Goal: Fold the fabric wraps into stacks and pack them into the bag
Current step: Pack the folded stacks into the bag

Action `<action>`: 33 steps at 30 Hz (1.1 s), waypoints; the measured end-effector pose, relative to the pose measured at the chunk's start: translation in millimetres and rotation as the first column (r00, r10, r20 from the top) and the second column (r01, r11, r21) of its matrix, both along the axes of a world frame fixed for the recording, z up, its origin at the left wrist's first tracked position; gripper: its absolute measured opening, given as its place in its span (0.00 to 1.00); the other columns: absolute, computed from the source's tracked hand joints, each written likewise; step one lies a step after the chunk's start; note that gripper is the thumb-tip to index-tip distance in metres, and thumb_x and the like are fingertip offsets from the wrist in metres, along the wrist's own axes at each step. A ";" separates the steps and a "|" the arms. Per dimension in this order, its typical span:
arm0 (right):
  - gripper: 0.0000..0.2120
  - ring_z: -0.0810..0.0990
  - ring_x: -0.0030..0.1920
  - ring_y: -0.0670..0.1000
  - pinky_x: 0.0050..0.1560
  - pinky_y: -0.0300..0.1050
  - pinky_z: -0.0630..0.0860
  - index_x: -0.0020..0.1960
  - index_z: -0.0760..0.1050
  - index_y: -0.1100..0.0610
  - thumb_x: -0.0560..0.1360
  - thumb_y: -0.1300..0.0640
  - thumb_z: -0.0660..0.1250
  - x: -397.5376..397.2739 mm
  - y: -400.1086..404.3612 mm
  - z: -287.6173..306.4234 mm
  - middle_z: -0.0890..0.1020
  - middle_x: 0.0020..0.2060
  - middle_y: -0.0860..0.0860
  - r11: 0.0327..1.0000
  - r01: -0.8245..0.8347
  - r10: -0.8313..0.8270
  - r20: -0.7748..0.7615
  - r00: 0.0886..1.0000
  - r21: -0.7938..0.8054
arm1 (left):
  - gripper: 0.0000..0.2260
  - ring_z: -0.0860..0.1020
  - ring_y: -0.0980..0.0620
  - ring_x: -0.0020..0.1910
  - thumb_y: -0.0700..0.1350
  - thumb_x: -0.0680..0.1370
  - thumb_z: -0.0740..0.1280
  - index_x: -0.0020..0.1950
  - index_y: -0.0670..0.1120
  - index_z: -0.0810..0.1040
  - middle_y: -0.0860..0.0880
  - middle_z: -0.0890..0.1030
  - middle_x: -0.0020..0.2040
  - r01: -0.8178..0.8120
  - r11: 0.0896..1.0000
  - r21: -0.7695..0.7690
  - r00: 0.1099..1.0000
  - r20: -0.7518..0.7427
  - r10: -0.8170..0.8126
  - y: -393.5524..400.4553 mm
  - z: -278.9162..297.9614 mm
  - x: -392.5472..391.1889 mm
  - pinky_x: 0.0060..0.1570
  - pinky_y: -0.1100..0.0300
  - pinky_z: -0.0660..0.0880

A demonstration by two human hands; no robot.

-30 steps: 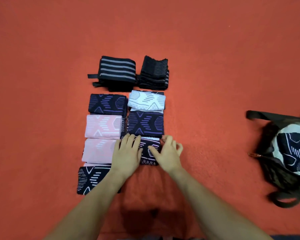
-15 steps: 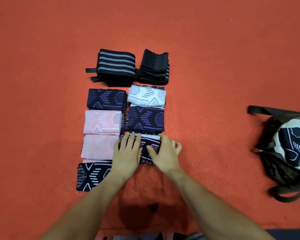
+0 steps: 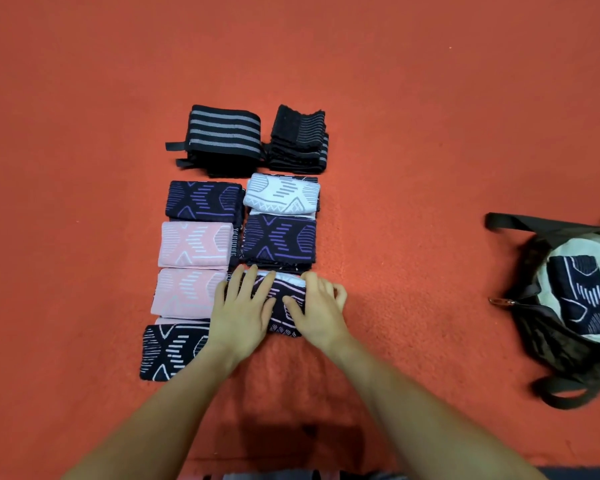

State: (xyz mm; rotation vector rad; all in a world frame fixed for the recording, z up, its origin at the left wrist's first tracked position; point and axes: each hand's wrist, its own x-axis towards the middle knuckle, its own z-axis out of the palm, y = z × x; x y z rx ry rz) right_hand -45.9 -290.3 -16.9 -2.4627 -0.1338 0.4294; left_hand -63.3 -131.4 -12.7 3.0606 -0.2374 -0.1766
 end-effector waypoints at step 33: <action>0.42 0.55 0.75 0.51 0.69 0.47 0.34 0.75 0.58 0.55 0.70 0.29 0.43 -30.2 -157.3 7.3 0.66 0.72 0.52 0.969 -0.141 0.139 -0.023 0.990 -0.201 | 0.25 0.75 0.45 0.42 0.60 0.78 0.53 0.69 0.48 0.67 0.45 0.73 0.45 0.531 0.810 -0.247 0.836 -0.001 -0.549 -97.9 -9.6 31.9 0.49 0.50 0.61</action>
